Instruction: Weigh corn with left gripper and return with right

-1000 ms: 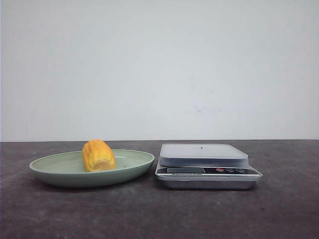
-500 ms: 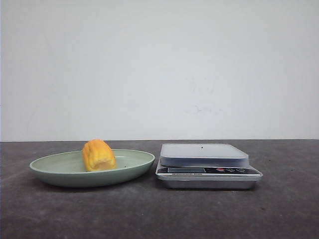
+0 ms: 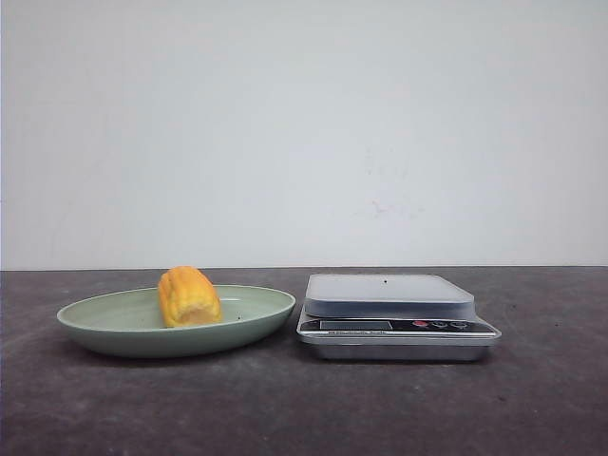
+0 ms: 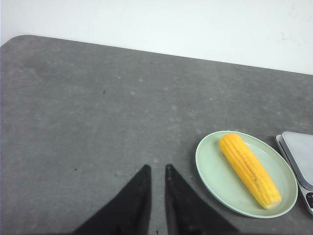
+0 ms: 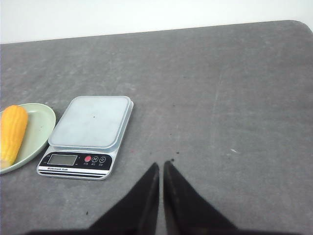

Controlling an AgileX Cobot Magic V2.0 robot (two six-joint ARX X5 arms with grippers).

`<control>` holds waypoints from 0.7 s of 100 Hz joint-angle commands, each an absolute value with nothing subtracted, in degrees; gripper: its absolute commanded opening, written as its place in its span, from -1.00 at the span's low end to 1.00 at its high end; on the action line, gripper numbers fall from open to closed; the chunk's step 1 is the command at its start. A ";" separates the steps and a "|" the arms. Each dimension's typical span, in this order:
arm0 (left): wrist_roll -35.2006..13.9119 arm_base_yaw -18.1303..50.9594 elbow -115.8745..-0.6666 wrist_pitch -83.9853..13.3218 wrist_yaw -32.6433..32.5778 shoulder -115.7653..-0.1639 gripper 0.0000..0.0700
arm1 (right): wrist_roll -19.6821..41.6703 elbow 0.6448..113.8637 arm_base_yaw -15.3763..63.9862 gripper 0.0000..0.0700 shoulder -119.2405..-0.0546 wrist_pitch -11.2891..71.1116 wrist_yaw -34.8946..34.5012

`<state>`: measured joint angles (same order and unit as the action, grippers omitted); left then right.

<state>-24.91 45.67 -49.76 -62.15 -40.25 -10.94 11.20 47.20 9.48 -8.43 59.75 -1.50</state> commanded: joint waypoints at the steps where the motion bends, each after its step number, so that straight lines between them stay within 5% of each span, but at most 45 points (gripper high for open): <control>1: -24.97 46.17 -50.61 -61.87 -40.29 -11.09 -0.99 | 11.79 47.86 9.58 -0.98 -8.40 59.13 -1.48; 31: -24.95 45.54 -50.59 -61.76 -40.53 -10.87 -0.99 | 11.79 47.86 9.56 -0.98 -8.40 59.13 -1.48; 52: -20.78 32.23 -47.75 -52.47 -39.24 -10.44 -0.99 | 11.79 47.86 9.58 -0.98 -8.40 59.13 -1.48; 70: -10.37 16.71 -36.05 -31.73 -18.72 -7.84 -0.99 | 11.79 47.86 9.58 -0.98 -8.40 59.13 -1.48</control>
